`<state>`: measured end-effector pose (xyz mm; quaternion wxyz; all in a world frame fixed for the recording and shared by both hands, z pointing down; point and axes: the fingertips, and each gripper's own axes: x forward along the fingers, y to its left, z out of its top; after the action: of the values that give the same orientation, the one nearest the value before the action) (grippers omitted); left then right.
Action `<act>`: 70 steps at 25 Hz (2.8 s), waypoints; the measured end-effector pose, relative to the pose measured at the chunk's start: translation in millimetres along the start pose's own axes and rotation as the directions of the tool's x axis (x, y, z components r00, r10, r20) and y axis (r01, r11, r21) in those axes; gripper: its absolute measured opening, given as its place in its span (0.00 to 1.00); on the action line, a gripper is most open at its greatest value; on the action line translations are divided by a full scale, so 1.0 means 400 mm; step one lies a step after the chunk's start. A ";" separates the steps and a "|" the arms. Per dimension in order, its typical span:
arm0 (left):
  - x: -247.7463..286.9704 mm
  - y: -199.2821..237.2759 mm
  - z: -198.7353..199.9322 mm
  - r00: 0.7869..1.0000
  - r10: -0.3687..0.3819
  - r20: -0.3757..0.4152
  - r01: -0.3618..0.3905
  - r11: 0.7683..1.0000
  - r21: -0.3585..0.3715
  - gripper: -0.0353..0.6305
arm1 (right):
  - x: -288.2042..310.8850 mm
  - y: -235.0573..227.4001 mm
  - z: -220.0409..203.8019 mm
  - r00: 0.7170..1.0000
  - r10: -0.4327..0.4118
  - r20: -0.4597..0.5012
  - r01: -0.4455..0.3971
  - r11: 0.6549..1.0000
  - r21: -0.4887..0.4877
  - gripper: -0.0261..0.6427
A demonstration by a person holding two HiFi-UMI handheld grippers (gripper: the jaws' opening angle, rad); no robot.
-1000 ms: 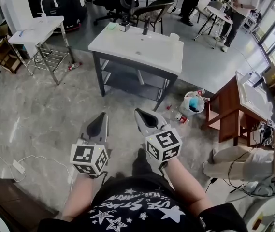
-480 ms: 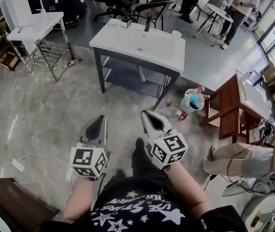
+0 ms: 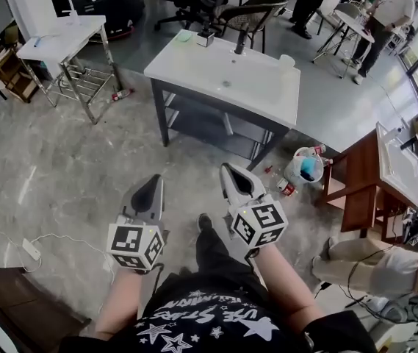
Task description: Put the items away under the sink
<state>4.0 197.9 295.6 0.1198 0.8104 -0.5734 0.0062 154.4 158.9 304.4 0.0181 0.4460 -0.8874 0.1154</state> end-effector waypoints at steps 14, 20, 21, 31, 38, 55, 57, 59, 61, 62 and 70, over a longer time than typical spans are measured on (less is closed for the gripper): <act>0.396 0.063 0.067 0.999 0.041 -0.035 -0.041 0.999 0.001 0.07 | 0.308 -0.273 0.083 0.998 0.062 -0.030 -0.060 0.997 0.051 0.04; 0.531 0.076 0.091 0.998 0.051 -0.037 -0.051 0.999 0.010 0.07 | 0.397 -0.382 0.103 0.997 0.067 -0.030 -0.065 0.995 0.072 0.04; 0.551 0.080 0.095 0.998 0.056 -0.035 -0.056 0.998 0.010 0.07 | 0.411 -0.398 0.105 0.997 0.068 -0.029 -0.066 0.995 0.075 0.04; 0.654 0.108 0.128 0.996 0.090 -0.020 -0.090 0.996 0.002 0.07 | 0.490 -0.475 0.126 0.997 0.072 -0.026 -0.070 0.995 0.072 0.04; 0.717 0.177 0.150 0.997 0.083 -0.003 -0.083 0.997 0.004 0.07 | 0.549 -0.497 0.126 0.999 0.029 -0.035 -0.027 0.998 0.063 0.04; 1.047 0.497 0.249 0.998 -0.058 -0.036 0.057 0.998 -0.018 0.07 | 0.962 -0.610 0.209 0.989 -0.143 -0.043 0.146 0.986 0.081 0.04; 1.081 0.529 0.256 0.996 -0.077 -0.043 0.077 0.997 -0.020 0.07 | 1.000 -0.618 0.210 0.985 -0.165 -0.052 0.169 0.982 0.081 0.04; 1.113 0.559 0.259 0.994 -0.095 -0.051 0.094 0.995 -0.025 0.07 | 1.035 -0.625 0.207 0.980 -0.187 -0.062 0.192 0.978 0.082 0.04; 1.141 0.586 0.258 0.992 -0.112 -0.058 0.110 0.993 -0.032 0.07 | 1.066 -0.632 0.201 0.976 -0.207 -0.072 0.213 0.974 0.082 0.04; 1.154 0.598 0.257 0.991 -0.121 -0.061 0.119 0.992 -0.036 0.07 | 1.080 -0.635 0.199 0.973 -0.216 -0.076 0.222 0.972 0.081 0.04; 1.229 0.656 0.260 0.977 -0.195 -0.082 0.194 0.981 -0.028 0.07 | 1.142 -0.654 0.207 0.951 -0.304 -0.059 0.308 0.949 0.070 0.04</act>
<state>-85.1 -361.5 316.3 0.1521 0.8604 -0.4859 0.0232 93.6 -369.5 335.0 0.0391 0.5758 -0.8016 0.1564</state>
